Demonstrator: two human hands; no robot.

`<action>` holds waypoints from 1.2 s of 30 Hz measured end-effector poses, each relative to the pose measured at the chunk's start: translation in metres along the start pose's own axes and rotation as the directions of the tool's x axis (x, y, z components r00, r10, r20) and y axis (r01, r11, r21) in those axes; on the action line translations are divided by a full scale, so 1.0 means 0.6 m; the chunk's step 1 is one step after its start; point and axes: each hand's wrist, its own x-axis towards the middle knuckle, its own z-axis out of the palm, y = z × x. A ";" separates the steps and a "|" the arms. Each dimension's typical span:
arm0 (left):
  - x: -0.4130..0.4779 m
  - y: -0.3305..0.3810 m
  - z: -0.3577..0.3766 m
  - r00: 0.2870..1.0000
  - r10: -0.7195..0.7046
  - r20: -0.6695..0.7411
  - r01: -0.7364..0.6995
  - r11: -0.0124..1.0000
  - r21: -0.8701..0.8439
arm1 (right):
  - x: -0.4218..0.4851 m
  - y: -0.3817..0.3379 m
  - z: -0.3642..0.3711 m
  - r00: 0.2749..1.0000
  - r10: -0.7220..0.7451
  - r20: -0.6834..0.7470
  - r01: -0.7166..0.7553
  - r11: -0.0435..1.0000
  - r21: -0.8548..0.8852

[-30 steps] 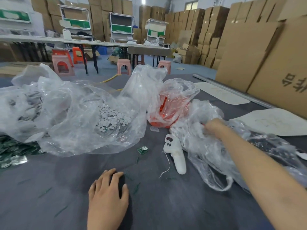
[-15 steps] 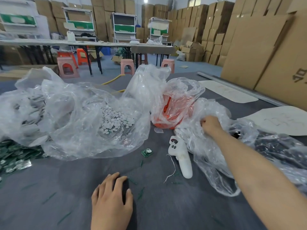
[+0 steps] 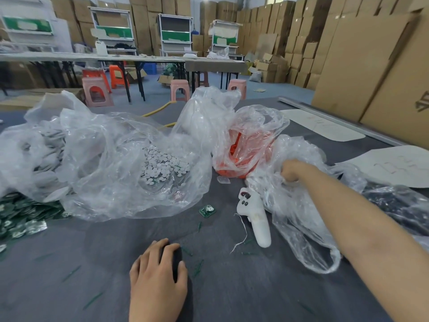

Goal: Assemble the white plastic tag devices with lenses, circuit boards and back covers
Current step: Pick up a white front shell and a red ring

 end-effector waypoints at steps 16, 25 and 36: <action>-0.007 -0.012 -0.003 0.997 0.015 0.082 -0.010 0.998 -0.059 | -0.107 -0.004 -0.138 0.487 0.120 -0.865 -0.099 0.992 0.082; -0.002 -0.020 -0.010 0.999 -0.037 0.001 0.034 0.904 -0.426 | -0.299 -0.235 -0.019 0.888 -0.223 -0.403 0.366 -0.192 0.911; 0.003 -0.036 -0.031 0.960 -0.272 -0.068 0.137 0.668 -0.732 | -0.331 -0.363 0.137 0.895 -0.427 -0.127 -0.039 -0.358 0.933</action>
